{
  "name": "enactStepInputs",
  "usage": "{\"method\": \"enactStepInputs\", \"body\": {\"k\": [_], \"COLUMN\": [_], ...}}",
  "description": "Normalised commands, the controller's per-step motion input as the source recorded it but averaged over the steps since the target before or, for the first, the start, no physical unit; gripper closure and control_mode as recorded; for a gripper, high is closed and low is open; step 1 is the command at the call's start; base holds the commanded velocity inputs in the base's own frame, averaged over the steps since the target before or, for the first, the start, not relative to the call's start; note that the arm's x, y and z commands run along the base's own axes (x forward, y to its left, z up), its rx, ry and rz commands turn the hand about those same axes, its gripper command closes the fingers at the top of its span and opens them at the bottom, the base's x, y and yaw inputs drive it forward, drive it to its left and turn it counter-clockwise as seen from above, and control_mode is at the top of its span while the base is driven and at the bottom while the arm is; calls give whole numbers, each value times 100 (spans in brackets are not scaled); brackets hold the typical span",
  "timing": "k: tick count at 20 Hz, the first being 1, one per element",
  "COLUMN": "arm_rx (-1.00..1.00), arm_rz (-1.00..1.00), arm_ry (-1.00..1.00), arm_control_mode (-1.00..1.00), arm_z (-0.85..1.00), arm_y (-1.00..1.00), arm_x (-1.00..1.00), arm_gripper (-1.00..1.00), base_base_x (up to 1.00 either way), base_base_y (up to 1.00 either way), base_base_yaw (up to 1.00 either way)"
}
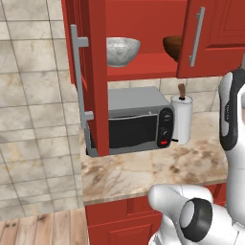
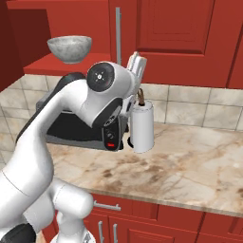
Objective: Open the cabinet. Pick the bowls from the counter and place them in the cabinet. Then close the cabinet.
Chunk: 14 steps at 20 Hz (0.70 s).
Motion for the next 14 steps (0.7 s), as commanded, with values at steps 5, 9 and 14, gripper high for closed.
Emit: {"method": "enactStepInputs", "body": {"k": [5,9,14], "arm_rx": [0,-1,-19], "arm_rz": [0,-5,3], "arm_ry": [0,2,3], "arm_control_mode": [-100,-100,-100], "arm_z": [-1,-6,-18], "arm_y": [-13,-20,-15], "arm_x": [-65,-26,-57], "arm_gripper": [-100,-100,-100], "base_base_x": [0,0,0], "base_base_y": [0,0,0], "base_base_yaw": [0,0,0]}}
